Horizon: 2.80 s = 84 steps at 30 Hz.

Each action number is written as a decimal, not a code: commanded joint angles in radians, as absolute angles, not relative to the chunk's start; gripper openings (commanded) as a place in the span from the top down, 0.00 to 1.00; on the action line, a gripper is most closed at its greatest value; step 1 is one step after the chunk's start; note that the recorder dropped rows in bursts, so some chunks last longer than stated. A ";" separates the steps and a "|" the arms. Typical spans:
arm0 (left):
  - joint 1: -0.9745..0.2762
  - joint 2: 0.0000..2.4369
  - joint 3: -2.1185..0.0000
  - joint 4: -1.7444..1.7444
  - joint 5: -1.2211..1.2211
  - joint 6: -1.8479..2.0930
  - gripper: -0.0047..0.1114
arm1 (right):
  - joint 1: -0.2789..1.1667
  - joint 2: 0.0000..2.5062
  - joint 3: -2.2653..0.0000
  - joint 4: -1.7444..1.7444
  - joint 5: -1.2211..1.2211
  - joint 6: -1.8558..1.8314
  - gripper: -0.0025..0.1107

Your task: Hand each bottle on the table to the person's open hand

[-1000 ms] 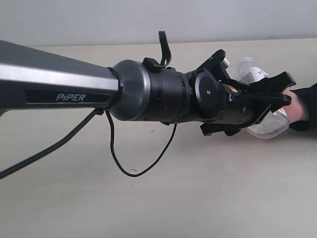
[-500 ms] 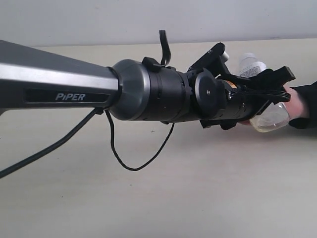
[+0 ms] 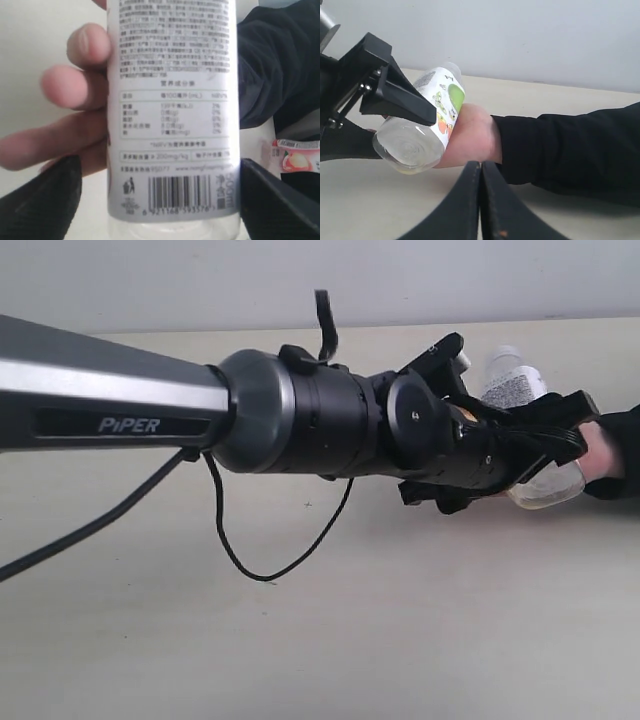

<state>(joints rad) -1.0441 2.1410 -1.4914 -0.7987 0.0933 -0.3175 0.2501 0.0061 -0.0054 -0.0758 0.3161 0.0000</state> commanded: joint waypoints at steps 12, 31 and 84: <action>-0.905 1.959 -1.443 -0.762 0.450 0.118 0.34 | 0.245 0.000 0.000 -0.077 0.309 0.000 0.98; -0.736 1.460 -0.736 -0.762 -0.070 0.402 0.96 | 0.245 0.000 0.000 -0.077 0.309 0.000 0.98; -0.031 0.937 -0.425 -0.709 0.099 0.440 0.96 | 0.245 0.000 0.000 -0.077 0.309 0.000 0.98</action>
<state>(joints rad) -0.0338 0.9447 -0.4296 -0.7080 0.0998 0.4367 0.2501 0.0061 -0.0054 -0.0758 0.3161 0.0000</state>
